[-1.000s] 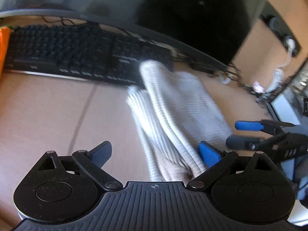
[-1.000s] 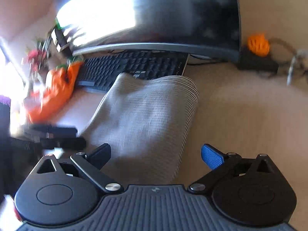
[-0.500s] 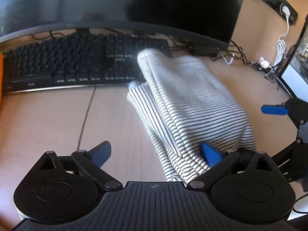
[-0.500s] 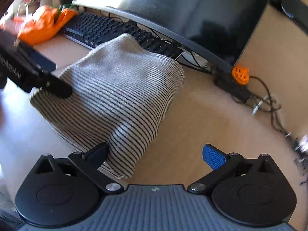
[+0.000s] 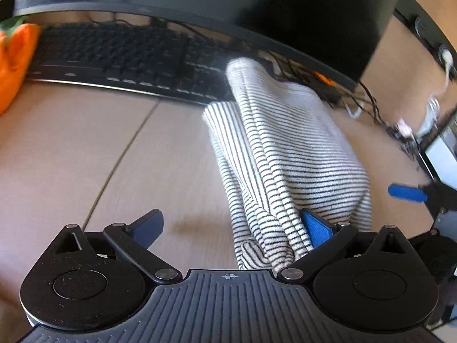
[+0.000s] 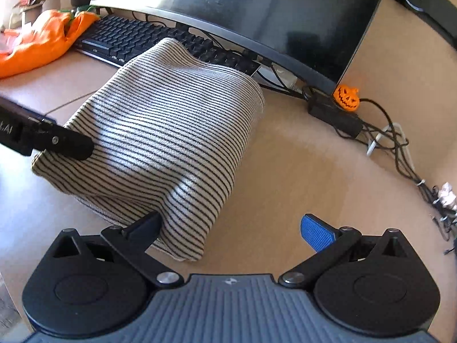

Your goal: Fold clothes

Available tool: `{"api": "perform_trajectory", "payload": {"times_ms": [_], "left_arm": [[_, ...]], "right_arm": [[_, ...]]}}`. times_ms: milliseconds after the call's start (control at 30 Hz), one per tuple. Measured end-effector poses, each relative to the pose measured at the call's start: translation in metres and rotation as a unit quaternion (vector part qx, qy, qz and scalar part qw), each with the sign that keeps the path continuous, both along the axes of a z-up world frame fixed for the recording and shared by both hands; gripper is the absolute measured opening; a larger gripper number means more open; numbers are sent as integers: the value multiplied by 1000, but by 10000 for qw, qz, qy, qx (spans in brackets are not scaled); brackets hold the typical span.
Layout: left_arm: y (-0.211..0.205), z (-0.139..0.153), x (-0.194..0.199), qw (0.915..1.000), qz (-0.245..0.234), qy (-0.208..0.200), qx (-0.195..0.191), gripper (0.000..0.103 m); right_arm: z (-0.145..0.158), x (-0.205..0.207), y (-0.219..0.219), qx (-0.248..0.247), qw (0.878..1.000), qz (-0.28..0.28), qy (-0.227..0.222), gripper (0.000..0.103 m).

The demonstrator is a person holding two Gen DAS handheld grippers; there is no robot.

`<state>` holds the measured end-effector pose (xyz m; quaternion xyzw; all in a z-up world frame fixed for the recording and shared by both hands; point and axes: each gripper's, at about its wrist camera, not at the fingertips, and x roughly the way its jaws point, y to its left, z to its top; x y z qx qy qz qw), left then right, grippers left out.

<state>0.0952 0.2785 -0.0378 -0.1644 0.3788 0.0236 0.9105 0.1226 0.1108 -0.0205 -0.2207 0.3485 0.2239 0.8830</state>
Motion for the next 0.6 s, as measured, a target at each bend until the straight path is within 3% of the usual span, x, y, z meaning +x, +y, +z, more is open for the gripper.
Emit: {"api": "perform_trajectory", "payload": {"times_ms": [167, 400, 600], "left_arm": [[-29, 14, -39, 9974, 496, -426, 320, 102], [-88, 18, -124, 9927, 1070, -454, 310, 103], [-148, 16, -197, 9882, 1199, -559, 774, 103]], "right_arm": [[7, -12, -14, 533, 9985, -73, 70, 103], [24, -77, -69, 1415, 9896, -187, -169, 103], [21, -143, -116, 2019, 9779, -437, -303, 103]]}}
